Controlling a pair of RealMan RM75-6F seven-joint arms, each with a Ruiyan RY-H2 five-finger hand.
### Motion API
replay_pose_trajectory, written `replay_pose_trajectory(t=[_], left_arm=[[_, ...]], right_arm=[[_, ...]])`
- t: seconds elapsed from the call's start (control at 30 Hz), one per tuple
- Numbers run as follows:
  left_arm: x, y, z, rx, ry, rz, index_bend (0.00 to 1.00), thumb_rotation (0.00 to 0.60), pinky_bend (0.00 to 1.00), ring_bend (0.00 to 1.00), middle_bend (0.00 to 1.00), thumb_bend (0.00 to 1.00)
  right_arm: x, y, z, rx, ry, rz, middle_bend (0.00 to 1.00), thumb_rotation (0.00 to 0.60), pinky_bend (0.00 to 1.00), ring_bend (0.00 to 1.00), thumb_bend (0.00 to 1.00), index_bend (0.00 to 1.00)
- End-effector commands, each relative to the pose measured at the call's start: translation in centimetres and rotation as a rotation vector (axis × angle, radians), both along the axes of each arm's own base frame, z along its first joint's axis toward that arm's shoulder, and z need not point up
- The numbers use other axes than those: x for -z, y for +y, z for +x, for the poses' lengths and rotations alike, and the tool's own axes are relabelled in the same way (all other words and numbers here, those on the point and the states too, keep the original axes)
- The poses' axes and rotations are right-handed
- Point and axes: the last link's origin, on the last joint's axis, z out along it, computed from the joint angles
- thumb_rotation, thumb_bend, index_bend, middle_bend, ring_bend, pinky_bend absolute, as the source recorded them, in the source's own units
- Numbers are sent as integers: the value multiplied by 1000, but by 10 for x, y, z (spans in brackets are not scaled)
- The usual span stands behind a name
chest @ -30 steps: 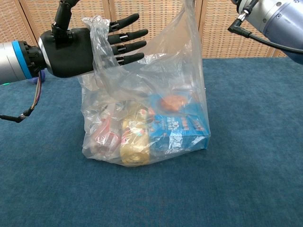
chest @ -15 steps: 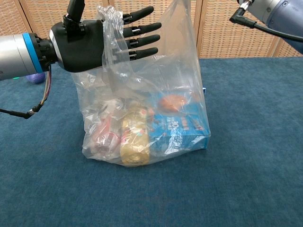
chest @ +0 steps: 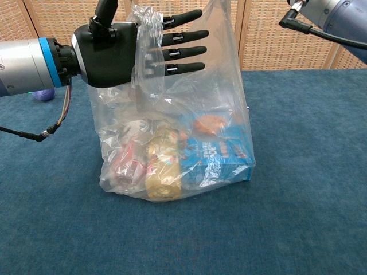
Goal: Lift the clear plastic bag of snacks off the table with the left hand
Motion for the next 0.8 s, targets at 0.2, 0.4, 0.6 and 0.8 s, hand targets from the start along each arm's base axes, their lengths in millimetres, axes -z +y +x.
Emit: replay_pose_trajectory(t=[0.2, 0.4, 0.6, 0.8], left_arm=[[6, -5, 6, 50, 44, 35, 133, 281, 39, 52, 15, 320], [3, -6, 11, 85, 59, 111, 125, 276, 28, 35, 0, 320], [1, -5, 16, 71, 49, 136, 125, 275, 27, 35, 0, 322], [2, -4, 20, 62, 30, 149, 125, 275, 29, 33, 0, 323]], right_arm=[[0, 1, -1, -3, 2, 5, 110, 600, 0, 0, 647, 257], [0, 1, -1, -2, 2, 12, 111, 600, 0, 0, 646, 257], [-1, 3, -2, -7, -2, 13, 111, 600, 0, 0, 646, 257], [-3, 4, -3, -12, -1, 15, 112, 600, 0, 0, 645, 257]])
